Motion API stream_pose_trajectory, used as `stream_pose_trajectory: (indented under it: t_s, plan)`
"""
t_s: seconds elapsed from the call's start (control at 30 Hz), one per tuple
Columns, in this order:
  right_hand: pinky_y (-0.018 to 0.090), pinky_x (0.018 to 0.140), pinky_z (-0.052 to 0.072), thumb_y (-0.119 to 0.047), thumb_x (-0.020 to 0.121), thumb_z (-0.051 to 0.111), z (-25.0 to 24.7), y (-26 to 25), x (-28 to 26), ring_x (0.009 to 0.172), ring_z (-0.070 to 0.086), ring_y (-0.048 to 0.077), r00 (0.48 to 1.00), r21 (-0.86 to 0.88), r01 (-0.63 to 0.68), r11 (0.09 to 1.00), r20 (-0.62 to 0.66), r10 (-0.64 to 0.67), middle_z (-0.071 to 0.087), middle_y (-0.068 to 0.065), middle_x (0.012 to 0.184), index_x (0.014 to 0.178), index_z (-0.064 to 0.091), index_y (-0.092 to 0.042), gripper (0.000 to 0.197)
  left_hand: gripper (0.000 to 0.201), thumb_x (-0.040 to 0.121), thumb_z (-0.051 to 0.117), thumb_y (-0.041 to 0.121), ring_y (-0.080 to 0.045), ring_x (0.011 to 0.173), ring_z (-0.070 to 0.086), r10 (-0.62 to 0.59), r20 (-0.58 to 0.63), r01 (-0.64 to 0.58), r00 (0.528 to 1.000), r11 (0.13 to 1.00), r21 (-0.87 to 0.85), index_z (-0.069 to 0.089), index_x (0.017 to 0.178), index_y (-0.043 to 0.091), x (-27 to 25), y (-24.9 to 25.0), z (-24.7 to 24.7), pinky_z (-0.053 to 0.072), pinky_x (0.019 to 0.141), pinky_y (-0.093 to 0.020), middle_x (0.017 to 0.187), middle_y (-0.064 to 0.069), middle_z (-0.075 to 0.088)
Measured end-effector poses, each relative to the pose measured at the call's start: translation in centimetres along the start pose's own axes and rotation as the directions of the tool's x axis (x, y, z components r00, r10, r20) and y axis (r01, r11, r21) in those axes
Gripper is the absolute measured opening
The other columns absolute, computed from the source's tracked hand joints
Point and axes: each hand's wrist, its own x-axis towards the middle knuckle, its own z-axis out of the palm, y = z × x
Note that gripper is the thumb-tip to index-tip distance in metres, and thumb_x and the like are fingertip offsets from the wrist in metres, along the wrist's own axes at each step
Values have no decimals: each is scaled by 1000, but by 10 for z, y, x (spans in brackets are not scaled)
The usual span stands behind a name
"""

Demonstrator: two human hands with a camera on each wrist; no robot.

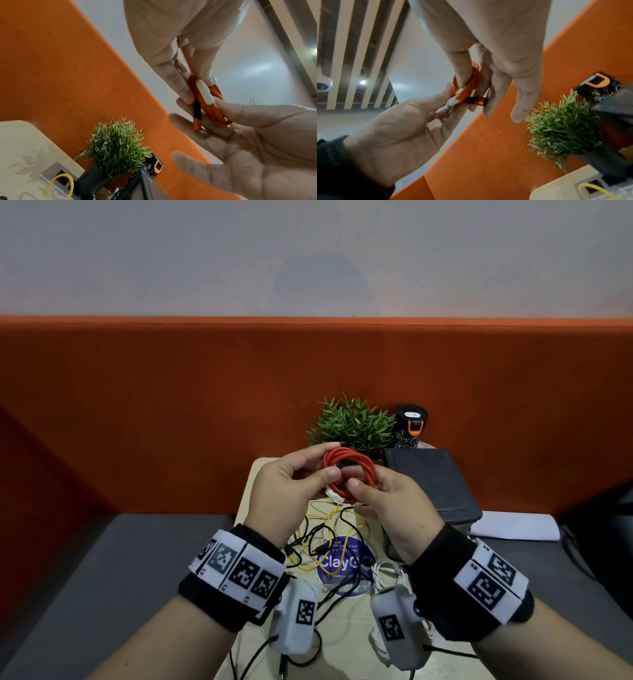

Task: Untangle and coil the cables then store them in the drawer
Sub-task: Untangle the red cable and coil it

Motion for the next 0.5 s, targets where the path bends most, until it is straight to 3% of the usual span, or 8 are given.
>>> stream_pose_trajectory:
  t_s: [0.1, 0.2, 0.33, 0.43, 0.5]
  plan:
    - [34, 80, 43, -12, 91, 59, 2, 0, 1, 87, 60, 16, 998, 94, -49, 994, -21, 51, 70, 1, 86, 100, 68, -13, 13, 33, 81, 71, 6, -16, 78, 63, 42, -48, -38, 998, 996, 80, 72, 100, 33, 1, -1, 2, 54, 69, -25, 86, -8, 68]
    - [35, 80, 41, -10, 90, 61, 1, -1, 3, 86, 61, 14, 994, 201, -104, 974, -15, 109, 70, -1, 82, 101, 69, -10, 14, 34, 80, 72, 7, -13, 85, 62, 159, -50, -143, 986, 963, 229, 70, 103, 33, 0, 2, 5, 51, 76, -19, 90, -2, 67]
    - [30, 73, 39, -5, 88, 61, -1, -5, 3, 79, 60, 9, 996, 163, -85, 983, -13, 88, 69, -5, 79, 99, 71, -15, 17, 35, 79, 70, 2, -5, 84, 63, 234, -1, -225, 972, 935, 275, 70, 104, 28, 2, 8, 4, 47, 75, -13, 93, 5, 66]
    - [28, 72, 40, -4, 89, 60, -2, -8, 3, 80, 60, 10, 997, 185, -80, 980, 27, 76, 69, -5, 79, 94, 71, -18, 18, 36, 80, 70, 2, -6, 85, 63, 235, -17, -223, 972, 941, 255, 70, 102, 30, 4, 9, 4, 48, 77, -16, 95, 4, 67]
    - [28, 75, 42, -3, 87, 62, -2, -10, 3, 83, 59, 14, 996, 193, -71, 979, 65, 59, 68, -1, 83, 86, 69, -18, 17, 34, 81, 69, 4, -10, 91, 65, 184, -58, -170, 981, 967, 191, 72, 101, 32, 5, 7, 3, 51, 82, -24, 97, 2, 69]
